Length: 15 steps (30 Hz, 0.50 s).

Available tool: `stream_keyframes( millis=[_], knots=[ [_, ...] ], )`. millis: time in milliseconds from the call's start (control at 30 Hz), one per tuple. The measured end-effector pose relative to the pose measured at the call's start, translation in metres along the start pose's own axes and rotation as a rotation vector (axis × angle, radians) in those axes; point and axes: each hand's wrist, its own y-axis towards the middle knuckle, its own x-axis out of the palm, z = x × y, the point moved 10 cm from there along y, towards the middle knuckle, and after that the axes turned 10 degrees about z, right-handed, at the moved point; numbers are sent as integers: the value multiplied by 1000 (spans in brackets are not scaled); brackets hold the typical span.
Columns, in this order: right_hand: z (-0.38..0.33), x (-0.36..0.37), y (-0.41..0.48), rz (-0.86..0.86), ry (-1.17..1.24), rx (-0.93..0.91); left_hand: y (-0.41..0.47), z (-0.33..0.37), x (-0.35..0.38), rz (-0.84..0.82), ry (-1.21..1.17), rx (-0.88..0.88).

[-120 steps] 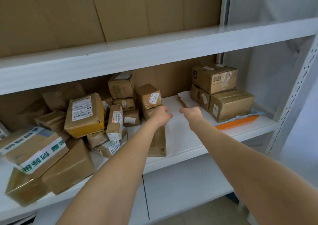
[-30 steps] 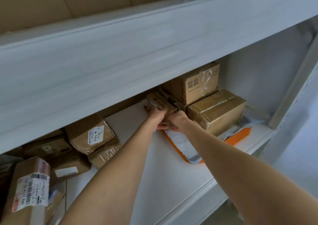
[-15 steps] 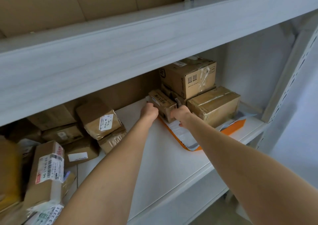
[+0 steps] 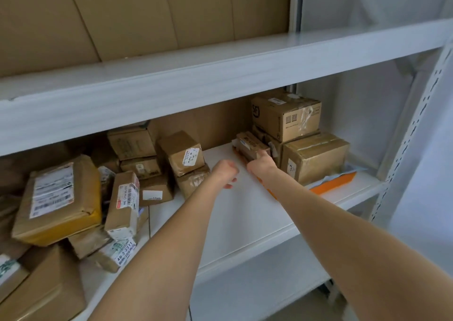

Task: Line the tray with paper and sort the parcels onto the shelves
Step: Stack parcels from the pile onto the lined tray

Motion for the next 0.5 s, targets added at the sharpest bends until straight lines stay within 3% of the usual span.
stream_keyframes(
  millis=[200,500],
  knots=[
    [-3,21,-39,-39,-13,-12,-40,-24,-34,12,-11,-46],
    [-9,67,-82,-157,96,13,-72,-50,-98,216,92,-85]
  ],
)
